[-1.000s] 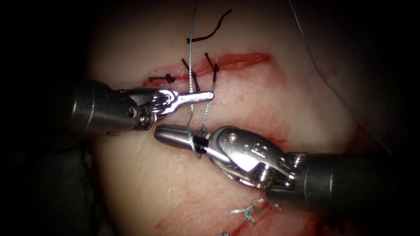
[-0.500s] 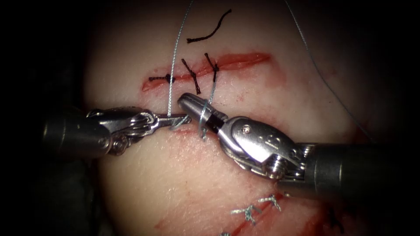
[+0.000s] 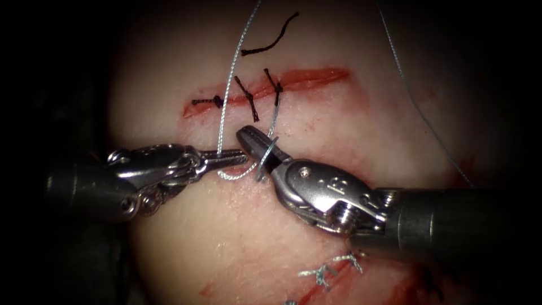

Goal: Wound Closure

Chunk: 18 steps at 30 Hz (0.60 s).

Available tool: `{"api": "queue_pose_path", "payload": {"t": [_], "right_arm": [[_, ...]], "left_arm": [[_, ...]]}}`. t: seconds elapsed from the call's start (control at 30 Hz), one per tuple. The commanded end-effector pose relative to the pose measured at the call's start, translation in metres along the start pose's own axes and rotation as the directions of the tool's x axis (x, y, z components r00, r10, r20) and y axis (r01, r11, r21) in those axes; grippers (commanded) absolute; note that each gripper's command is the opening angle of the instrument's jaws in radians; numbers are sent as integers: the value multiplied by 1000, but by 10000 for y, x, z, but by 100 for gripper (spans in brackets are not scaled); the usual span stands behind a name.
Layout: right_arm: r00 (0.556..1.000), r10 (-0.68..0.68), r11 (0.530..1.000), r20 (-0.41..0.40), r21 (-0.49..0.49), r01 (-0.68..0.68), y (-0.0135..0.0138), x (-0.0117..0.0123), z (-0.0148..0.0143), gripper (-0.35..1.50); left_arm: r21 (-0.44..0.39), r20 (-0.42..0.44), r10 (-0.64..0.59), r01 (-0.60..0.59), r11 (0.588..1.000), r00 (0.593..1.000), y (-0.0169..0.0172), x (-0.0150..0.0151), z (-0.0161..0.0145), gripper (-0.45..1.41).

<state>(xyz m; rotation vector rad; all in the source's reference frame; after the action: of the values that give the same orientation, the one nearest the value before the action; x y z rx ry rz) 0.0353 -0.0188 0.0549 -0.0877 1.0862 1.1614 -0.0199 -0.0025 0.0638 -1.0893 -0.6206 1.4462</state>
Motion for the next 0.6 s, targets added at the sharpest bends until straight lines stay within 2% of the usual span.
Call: {"api": "queue_pose_path", "payload": {"t": [0.03, 0.1, 0.27, 0.5, 0.53, 0.6], "right_arm": [[1000, 3, 1000, 7, -20, -3, -6, 0, 7, -35], [1000, 25, 996, 13, -82, -24, -3, 4, 9, -35], [998, 53, 991, 16, -126, -51, 0, 12, 8, -35], [984, 85, 968, 155, -246, -45, 2, 24, 2, -33], [981, 97, 965, 166, -256, -52, 1, 24, 1, -13], [976, 129, 963, 176, -259, -80, 1, 24, 1, 4]], "left_arm": [[0, 1, 1, -1, 1000, 1000, 1, -3, 4, -45], [-4, 7, 18, -18, 1000, 1000, 9, -1, 1, -45], [-11, 15, 31, -30, 999, 999, 15, -1, 0, -45], [-21, 28, 40, -40, 999, 999, 18, -2, 6, -45], [-24, 31, 40, -39, 999, 999, 19, -2, 7, -45], [-26, 34, 40, -39, 999, 999, 19, -2, 9, -45]]}}
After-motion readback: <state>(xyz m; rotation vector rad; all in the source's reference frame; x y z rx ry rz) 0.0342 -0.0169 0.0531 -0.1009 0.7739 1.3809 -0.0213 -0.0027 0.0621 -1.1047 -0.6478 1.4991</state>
